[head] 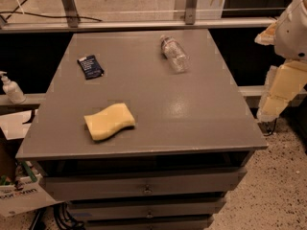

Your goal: Place water bottle upright

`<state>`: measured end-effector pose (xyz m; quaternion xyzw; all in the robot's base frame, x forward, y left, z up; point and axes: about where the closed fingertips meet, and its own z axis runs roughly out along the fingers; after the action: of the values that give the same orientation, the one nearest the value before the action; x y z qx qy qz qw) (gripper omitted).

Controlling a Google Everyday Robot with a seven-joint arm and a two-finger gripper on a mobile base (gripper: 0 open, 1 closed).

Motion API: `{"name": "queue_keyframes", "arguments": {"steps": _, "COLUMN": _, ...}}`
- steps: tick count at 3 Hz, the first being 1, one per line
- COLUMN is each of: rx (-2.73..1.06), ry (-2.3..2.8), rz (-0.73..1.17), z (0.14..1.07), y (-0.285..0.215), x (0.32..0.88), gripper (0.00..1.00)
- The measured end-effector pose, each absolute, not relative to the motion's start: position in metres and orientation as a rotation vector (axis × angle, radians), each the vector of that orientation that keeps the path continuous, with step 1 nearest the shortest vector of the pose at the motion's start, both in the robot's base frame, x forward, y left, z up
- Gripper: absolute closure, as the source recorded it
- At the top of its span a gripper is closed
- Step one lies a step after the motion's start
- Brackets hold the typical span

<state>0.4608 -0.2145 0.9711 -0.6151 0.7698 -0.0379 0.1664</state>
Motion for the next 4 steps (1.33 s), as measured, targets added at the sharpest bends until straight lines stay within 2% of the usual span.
{"name": "queue_keyframes", "arguments": {"steps": 3, "rx": -1.894, "ry": 2.078, "rz": -0.135, "z": 0.947, "y": -0.180, "x": 0.552, "gripper": 0.00}}
{"name": "queue_keyframes", "arguments": {"steps": 4, "rx": -1.893, "ry": 2.091, "rz": -0.091, "z": 0.934, "y": -0.168, "x": 0.586, "gripper": 0.00}}
